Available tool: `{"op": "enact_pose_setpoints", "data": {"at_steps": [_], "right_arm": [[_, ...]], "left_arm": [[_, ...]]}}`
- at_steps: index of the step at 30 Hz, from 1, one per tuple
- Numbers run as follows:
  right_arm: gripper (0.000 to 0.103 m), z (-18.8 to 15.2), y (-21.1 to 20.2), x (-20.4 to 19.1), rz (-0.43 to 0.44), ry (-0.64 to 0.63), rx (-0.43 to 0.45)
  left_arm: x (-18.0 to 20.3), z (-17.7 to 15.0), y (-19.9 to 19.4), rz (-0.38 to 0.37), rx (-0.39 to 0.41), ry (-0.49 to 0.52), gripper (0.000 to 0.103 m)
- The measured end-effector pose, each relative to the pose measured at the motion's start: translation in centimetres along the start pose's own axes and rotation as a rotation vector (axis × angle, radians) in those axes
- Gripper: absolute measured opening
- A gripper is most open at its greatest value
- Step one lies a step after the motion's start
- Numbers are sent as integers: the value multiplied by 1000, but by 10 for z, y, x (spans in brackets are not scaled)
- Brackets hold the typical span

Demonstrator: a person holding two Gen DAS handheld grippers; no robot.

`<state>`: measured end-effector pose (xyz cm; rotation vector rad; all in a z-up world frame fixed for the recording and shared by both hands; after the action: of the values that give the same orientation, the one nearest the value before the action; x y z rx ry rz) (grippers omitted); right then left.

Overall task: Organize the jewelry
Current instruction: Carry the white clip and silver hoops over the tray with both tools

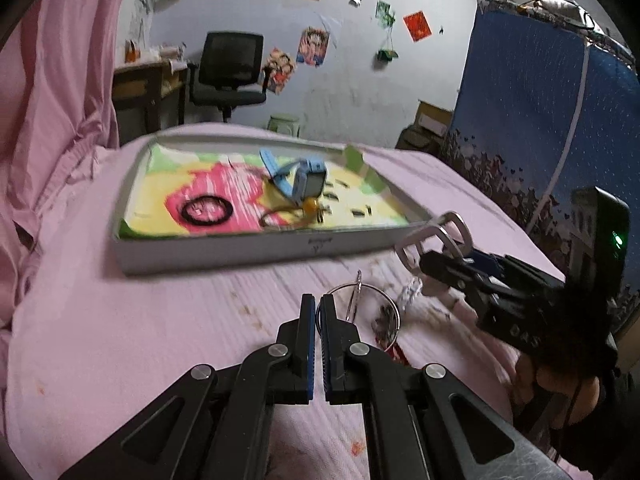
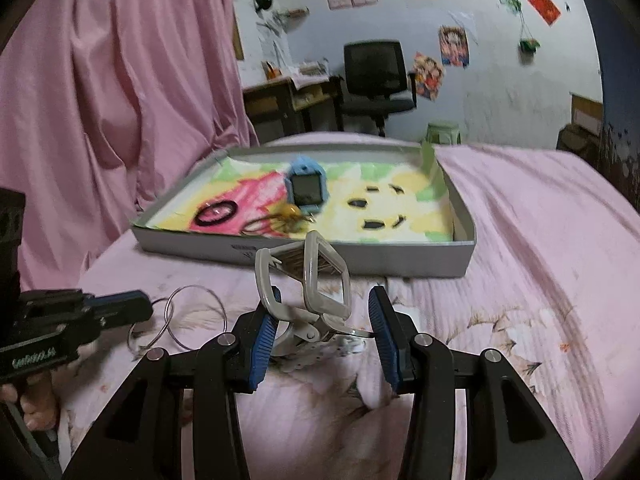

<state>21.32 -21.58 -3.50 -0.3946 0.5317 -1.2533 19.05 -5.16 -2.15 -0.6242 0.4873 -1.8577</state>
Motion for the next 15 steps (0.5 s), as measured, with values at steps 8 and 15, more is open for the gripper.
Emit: {"op": "enact_pose_setpoints", "data": {"at_steps": [8,15], "right_arm": [[41,13,-30,-17,8,-31,122],[41,33,-39,-20,17,15,198]], "left_arm": [[2,21,-22,62,133,23,3],[-5,40,-34,104,224,4,3]]}}
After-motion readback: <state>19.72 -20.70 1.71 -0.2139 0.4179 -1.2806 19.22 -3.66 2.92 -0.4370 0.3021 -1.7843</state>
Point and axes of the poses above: each gripper's, at about its wrist camera, not at the fingertips, and y roughly the way its jaws point, x to its right, z to its top, the point moved 4 cm from there along y, roughly the way its jaws point, and after that the axes turned 1 degree about -y, right-handed, at the moved point
